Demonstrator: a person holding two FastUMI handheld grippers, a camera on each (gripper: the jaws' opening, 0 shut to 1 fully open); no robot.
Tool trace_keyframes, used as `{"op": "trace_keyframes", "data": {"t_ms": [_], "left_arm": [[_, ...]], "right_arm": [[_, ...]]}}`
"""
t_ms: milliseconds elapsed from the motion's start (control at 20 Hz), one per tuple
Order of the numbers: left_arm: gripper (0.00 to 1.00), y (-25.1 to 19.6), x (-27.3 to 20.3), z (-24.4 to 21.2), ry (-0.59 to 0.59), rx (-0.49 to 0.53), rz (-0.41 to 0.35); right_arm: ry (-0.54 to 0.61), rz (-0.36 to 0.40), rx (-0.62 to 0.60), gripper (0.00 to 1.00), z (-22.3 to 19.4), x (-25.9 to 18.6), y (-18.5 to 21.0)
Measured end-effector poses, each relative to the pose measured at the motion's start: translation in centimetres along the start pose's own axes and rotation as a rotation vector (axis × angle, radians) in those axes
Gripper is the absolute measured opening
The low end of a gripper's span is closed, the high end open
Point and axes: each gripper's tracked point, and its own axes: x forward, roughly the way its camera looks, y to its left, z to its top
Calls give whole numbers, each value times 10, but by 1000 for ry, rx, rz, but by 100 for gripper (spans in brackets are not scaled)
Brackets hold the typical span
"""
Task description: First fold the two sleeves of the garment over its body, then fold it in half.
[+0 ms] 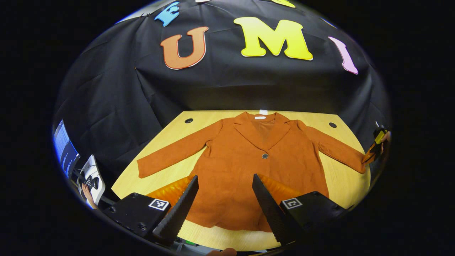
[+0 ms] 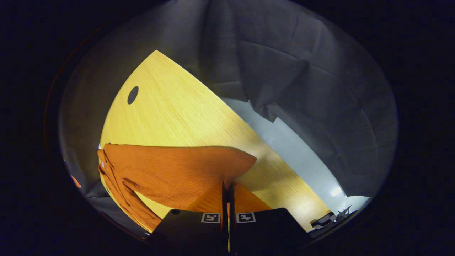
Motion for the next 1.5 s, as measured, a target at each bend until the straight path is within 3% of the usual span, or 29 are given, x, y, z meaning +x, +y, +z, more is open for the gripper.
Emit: {"op": "trace_keyframes", "data": {"t_ms": [150, 350, 650, 1000, 1250, 1400, 1500], "left_arm": [[99, 12, 5, -3, 5, 2, -11], [99, 38, 12, -14, 5, 43, -28], [100, 78, 21, -41, 21, 66, -68], [99, 134, 32, -74, 49, 41, -92], [99, 163, 45, -103, 95, -47, -93], [100, 174, 50, -109, 88, -71, -92], [99, 179, 49, -112, 99, -85, -91]], "right_arm": [[-58, 22, -31, 1, 1, -17, 19], [-128, 77, -137, 1, -15, -58, 83], [-229, 217, -324, 1, -57, -125, 241], [-205, 378, -520, 1, -174, -151, 428], [-170, 488, -603, 1, -261, -117, 542], [-101, 467, -629, 1, -300, -62, 575], [-81, 409, -701, 1, -319, -20, 585]]}}
